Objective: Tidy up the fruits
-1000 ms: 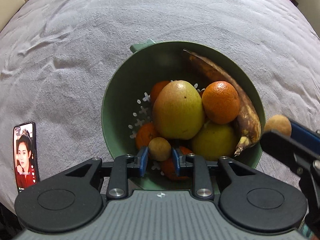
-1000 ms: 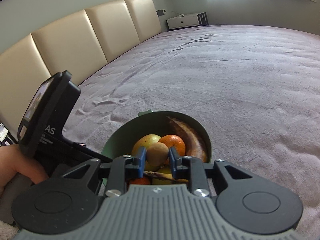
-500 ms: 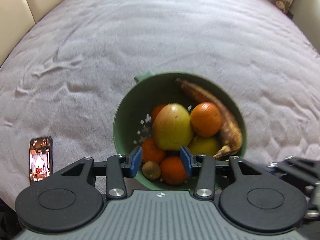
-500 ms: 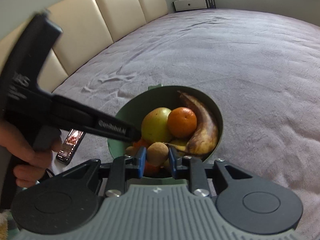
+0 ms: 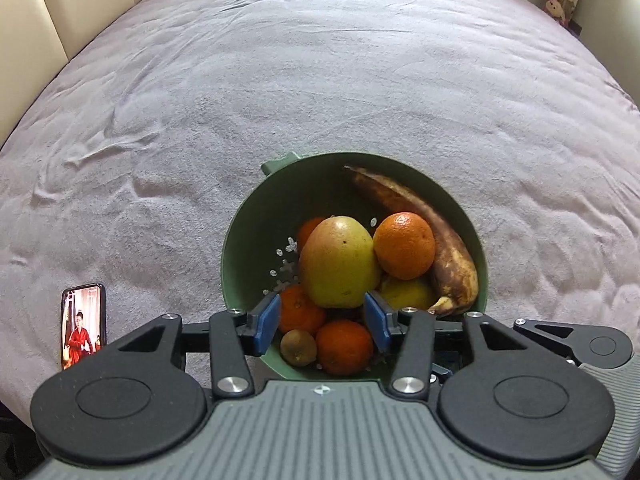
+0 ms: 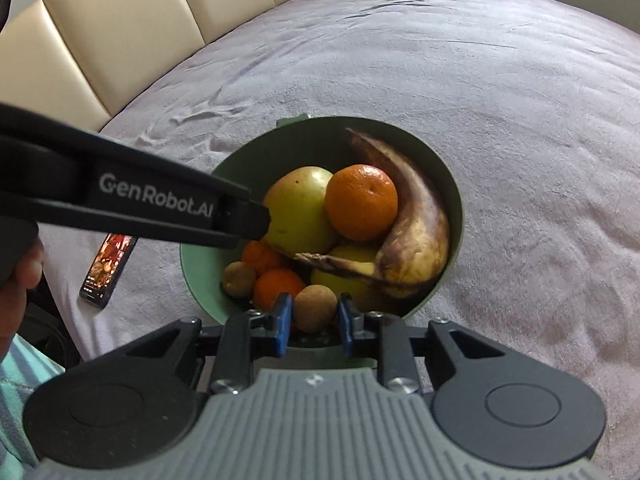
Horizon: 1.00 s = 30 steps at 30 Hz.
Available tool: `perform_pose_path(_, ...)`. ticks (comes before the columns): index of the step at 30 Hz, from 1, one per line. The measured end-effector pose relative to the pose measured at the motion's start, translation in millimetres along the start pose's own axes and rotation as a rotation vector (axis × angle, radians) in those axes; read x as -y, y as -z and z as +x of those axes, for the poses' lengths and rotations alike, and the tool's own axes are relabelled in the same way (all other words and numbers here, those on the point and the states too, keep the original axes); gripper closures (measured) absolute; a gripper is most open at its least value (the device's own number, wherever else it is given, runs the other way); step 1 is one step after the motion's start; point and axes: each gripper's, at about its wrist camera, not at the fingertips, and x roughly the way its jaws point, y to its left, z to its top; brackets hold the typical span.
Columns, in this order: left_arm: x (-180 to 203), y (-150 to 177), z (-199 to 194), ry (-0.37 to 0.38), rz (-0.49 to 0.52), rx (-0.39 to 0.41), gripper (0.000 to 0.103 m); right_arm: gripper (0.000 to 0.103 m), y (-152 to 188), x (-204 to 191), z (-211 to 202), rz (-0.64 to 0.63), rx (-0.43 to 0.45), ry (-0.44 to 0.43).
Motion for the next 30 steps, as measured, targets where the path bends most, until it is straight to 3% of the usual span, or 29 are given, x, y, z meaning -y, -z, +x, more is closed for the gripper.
perform_pose_path(7,-1,1,0,-0.008,0.007,-0.001,0.046,0.08,0,-1,1,-0.007,0.0,0.001)
perform_pose_path(8,-1,1,0,-0.009,0.006,0.0,0.046,0.079,-1,-1,0,-0.007,0.001,-0.001)
perform_pose_path(10,-2,0,-2,-0.007,0.005,0.006,0.046,0.066,-1,-1,-3,-0.003,0.01,-0.002)
perform_pose_path(15,-3,-1,-14,0.003,-0.002,0.049,0.046,0.063,-4,1,-21,0.006,0.029,-0.005)
perform_pose_path(21,3,1,-44,0.006,0.013,0.196,0.036,0.043,-8,5,-70,0.034,0.143,0.057)
perform_pose_path(26,20,9,-70,0.029,0.076,0.35,0.027,0.033,-9,14,-113,0.051,0.22,0.191)
perform_pose_path(30,36,18,-87,0.037,0.135,0.459,0.017,0.018,-4,20,-144,0.041,0.264,0.305)
